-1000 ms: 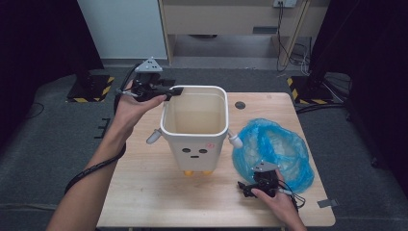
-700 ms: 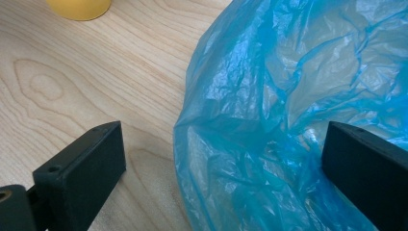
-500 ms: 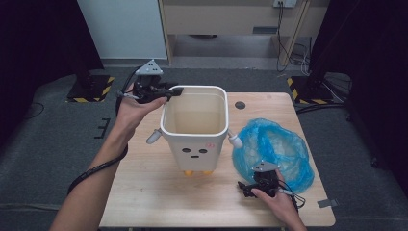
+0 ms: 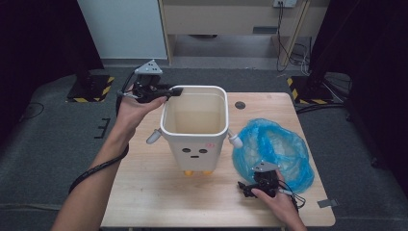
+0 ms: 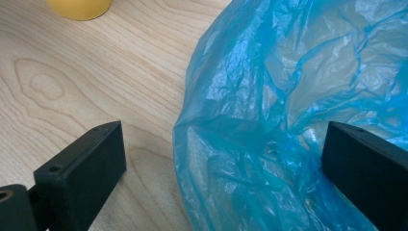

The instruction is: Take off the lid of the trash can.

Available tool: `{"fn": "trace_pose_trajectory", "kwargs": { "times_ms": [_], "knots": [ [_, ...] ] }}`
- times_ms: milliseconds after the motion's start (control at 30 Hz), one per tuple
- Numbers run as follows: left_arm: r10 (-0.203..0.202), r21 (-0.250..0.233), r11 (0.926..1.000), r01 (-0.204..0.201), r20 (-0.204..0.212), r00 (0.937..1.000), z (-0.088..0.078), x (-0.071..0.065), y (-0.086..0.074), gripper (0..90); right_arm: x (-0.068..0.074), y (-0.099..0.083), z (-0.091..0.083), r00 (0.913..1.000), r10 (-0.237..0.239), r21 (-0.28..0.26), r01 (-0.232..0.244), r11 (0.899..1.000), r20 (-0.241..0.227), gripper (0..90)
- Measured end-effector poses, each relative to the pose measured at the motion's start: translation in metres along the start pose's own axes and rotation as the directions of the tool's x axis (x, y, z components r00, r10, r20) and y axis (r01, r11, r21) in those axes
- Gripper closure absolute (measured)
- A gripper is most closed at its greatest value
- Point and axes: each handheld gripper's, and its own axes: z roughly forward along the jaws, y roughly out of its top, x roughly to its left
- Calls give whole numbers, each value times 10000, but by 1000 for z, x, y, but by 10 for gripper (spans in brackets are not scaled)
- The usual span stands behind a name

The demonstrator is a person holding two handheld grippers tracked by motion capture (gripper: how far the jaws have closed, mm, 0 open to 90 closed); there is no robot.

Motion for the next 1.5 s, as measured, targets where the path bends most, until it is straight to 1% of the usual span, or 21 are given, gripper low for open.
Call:
{"fn": "trace_pose_trajectory", "kwargs": {
  "times_ms": [100,233,333,533,667,767,800,900,933,1033,1267,1333,1500],
  "knots": [
    [-156,84,9998,154,167,9997,0,2,0,746,0,0,0,10000,1,5,-1,10000,0,22],
    [-240,198,9995,234,299,9993,-1,3,2,752,0,0,0,10000,12,0,-12,10000,-8,21],
    [-127,282,9995,117,341,9993,-1,4,3,756,0,0,0,10000,12,-2,-12,10000,2,22],
    [-103,383,9992,85,472,9988,-3,5,4,766,0,0,0,10000,22,-5,-22,10000,-10,22],
    [-9,453,9990,-16,557,9984,-3,7,5,768,0,0,0,10000,13,0,-13,10000,9,22],
    [12,439,9990,-38,581,9983,-2,7,5,768,0,0,0,10000,14,-1,-14,10000,10,22],
    [8,401,9992,-34,647,9979,-3,8,6,768,0,0,0,10000,10,1,-10,10000,14,22],
    [-118,277,9996,97,766,9970,-5,10,6,773,0,0,0,10000,24,5,-25,10000,22,22],
    [-105,294,9995,84,705,9975,-5,11,6,776,0,0,0,10000,24,6,-24,10000,21,22],
    [-110,286,9996,90,720,9973,-6,12,7,785,0,0,0,10000,-7,-19,7,10000,32,22],
    [104,424,9990,-130,597,9982,-9,9,16,785,0,0,0,10000,-9,-19,9,10000,32,22],
    [210,527,9983,-240,570,9982,-10,9,19,785,0,0,0,10000,-8,-21,8,10000,33,22],
    [411,679,9967,-450,573,9975,-12,8,27,785,0,-1,0,10000,-52,-32,52,10000,54,22]
  ]
}}
